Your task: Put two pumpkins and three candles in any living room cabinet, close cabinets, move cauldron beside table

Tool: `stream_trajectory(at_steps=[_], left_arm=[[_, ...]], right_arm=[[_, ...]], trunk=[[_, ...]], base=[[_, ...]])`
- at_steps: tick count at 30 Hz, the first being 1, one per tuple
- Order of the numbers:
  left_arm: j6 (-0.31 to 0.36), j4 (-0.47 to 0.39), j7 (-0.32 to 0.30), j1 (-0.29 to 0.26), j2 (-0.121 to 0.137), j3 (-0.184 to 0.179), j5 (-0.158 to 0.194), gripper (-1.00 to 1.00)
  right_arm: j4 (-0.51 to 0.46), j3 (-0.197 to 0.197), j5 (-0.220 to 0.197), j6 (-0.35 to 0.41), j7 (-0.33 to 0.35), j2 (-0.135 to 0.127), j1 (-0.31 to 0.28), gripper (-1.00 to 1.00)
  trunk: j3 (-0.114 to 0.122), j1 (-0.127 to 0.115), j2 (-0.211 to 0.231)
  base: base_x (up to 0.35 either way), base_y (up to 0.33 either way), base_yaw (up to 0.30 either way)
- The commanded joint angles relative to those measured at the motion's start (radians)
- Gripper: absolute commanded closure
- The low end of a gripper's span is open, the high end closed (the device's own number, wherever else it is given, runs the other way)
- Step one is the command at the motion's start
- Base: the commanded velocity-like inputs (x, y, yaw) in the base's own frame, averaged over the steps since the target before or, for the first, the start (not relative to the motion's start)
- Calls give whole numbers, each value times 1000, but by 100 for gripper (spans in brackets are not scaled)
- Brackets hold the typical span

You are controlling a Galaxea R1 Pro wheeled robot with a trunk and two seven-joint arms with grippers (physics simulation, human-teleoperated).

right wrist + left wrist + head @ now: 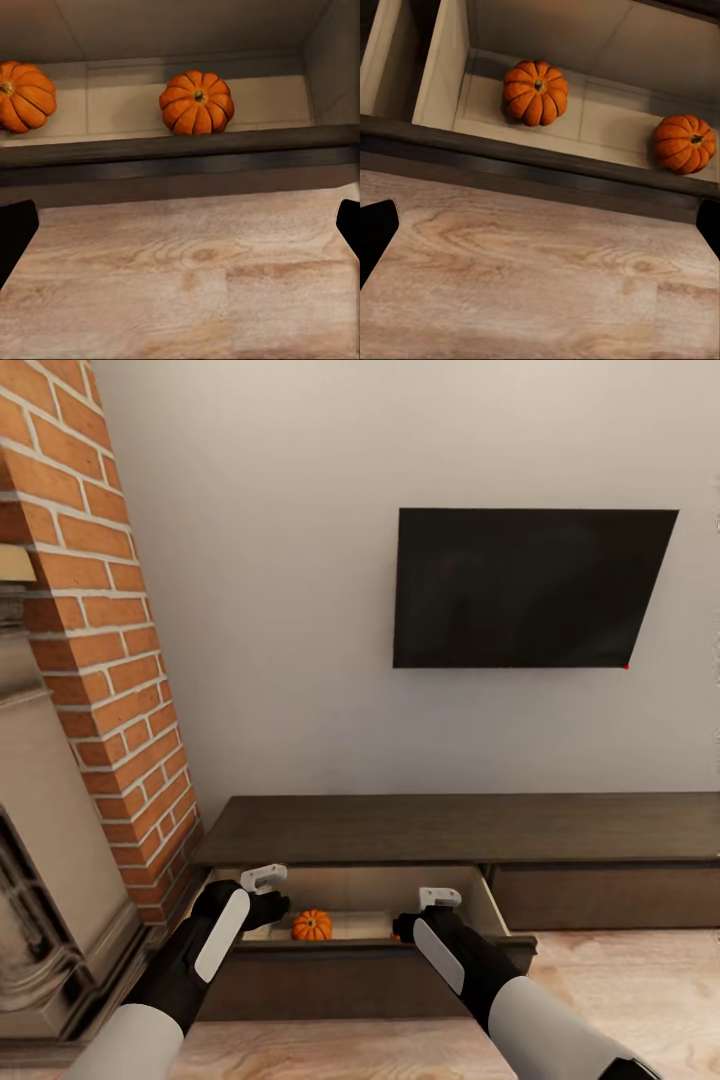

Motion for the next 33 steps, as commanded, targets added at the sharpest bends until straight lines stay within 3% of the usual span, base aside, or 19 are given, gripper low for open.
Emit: stream_trajectory(at_steps=[1,25,33], left_arm=[[2,-1,10,-1,0,-1,10,-100],[2,-2,10,-1,0,-1,11,-100],[2,-2,10,-1,0,-1,10,-100]], right_arm=[[-1,6,-9,2,-9,-1,-1,-100],[-1,6,-9,2,-9,-1,-1,-100],[-1,6,-9,2,-9,-1,-1,-100]], trunk=[[2,-5,7],[8,-12,21],[-17,18,-35]], base=[[-328,0,0],[-307,0,0],[-37,0,0]])
